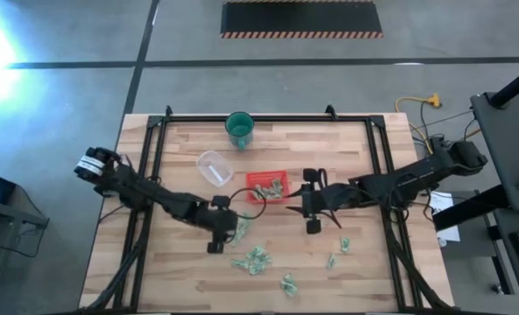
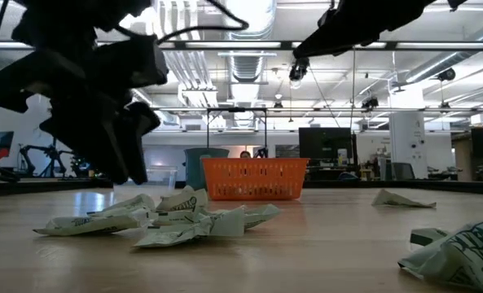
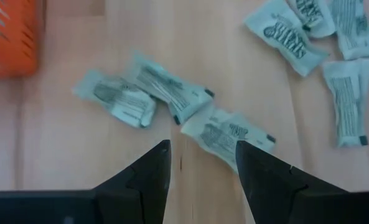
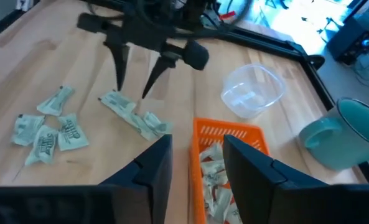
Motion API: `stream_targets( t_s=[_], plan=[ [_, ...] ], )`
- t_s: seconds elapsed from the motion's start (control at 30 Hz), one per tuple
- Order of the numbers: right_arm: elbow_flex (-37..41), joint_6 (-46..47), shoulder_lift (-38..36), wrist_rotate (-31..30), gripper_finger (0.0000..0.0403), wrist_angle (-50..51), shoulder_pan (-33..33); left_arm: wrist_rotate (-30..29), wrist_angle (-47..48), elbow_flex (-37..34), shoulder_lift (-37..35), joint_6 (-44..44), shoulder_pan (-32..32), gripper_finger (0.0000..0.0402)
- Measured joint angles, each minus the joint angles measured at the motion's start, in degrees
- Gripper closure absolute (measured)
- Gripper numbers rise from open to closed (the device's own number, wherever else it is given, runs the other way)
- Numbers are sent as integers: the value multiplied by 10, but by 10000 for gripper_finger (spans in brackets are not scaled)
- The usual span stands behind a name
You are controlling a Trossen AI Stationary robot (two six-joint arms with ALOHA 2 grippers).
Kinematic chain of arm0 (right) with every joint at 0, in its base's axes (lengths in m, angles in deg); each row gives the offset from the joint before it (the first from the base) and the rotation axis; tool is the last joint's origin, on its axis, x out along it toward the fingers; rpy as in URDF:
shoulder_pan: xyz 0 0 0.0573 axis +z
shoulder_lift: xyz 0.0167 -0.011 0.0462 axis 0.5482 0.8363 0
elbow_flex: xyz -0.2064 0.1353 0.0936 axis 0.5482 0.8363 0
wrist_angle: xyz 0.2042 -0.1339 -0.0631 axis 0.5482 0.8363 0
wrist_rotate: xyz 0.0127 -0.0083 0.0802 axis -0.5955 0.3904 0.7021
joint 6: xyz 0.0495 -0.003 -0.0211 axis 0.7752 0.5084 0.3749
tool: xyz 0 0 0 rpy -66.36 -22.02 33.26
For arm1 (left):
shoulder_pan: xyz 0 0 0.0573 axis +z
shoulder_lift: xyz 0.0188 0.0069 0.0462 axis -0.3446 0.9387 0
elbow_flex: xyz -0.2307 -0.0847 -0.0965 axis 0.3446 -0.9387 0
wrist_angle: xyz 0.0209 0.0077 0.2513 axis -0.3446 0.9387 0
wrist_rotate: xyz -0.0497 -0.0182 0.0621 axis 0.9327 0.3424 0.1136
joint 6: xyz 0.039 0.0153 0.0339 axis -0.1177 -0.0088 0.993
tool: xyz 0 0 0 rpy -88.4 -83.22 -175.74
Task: Pick and place items into bin
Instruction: Put the stevia packet into the orange bin
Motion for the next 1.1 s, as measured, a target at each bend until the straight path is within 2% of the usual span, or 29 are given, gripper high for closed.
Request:
stream_targets(
  t_s=[0.13, 0.4, 0.53, 0.7, 0.87, 0.97, 1.1],
  plan=[
    [0, 0, 0, 0, 276, 3, 7, 34, -48, -19, 0, 3, 10, 237],
    [0, 0, 0, -1, 279, 3, 7, 35, -54, -25, 2, 2, 21, 237],
    [0, 0, 1, -1, 279, 4, 7, 41, -66, -25, 22, 3, 28, 237],
    [0, 2, 1, -1, 284, 7, 7, 80, -91, -21, 57, 6, 39, 237],
    [0, 2, 1, 0, 290, 12, 7, 90, -93, -14, 63, 6, 42, 239],
    [0, 2, 1, -1, 294, 17, 7, 90, -92, -15, 63, 7, 42, 256],
    [0, 2, 1, 0, 299, 20, 7, 89, -89, -14, 62, 31, 43, 303]
  ],
)
